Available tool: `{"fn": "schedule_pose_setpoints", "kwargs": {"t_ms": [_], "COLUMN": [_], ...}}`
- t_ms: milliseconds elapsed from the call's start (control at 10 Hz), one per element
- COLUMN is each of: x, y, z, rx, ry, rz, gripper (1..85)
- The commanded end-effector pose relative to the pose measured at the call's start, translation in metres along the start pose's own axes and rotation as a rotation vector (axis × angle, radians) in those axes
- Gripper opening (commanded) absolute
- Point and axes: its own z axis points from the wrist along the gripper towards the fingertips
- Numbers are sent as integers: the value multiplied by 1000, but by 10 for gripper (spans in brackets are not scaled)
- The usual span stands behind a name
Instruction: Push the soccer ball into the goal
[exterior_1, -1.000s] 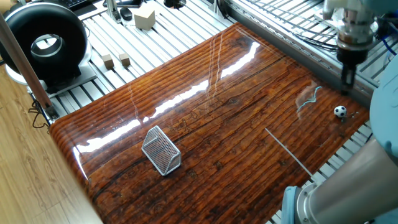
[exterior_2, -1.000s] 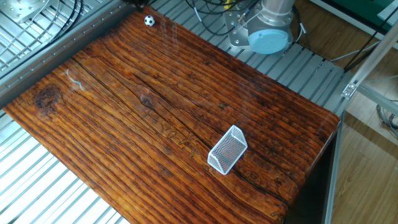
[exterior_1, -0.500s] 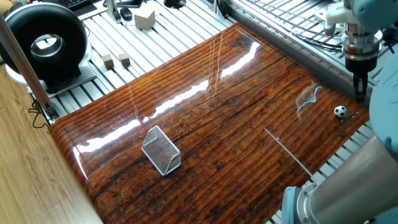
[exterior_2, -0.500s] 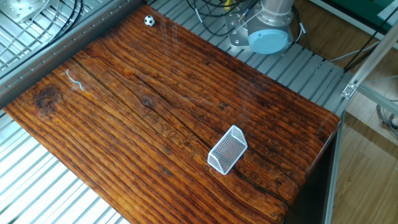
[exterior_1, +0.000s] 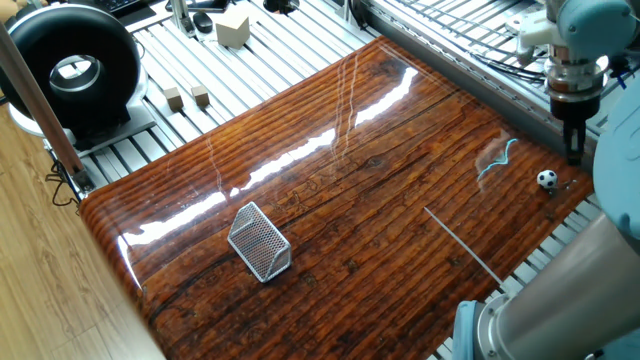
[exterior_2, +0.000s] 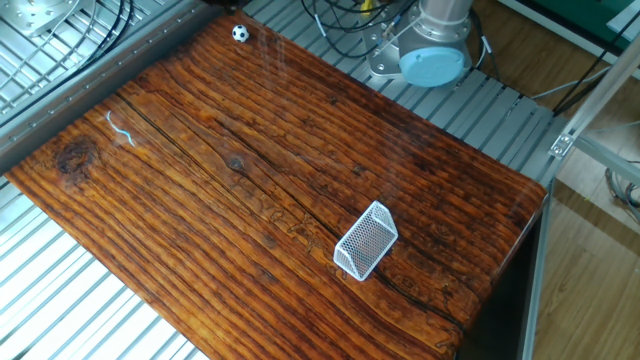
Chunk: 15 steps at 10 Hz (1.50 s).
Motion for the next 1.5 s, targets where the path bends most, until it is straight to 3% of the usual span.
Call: {"fn": "schedule_pose_setpoints", "kwargs": {"t_ms": [0,400,600,800,900,1000,1200,1400], "x": [-18,-14,-18,-12,-15,-25,-37,-60], "y": [7,1,6,2,1,9,20,45], "z": [0,7,12,20,21,20,10,-3], "rx": [-27,3,-6,7,12,-15,-45,-101], "ry": [-51,-16,-17,17,3,-28,-49,-79], "rz": [1,-9,-12,-24,-17,-12,-9,4], "gripper": [10,10,10,10,10,10,10,10]}}
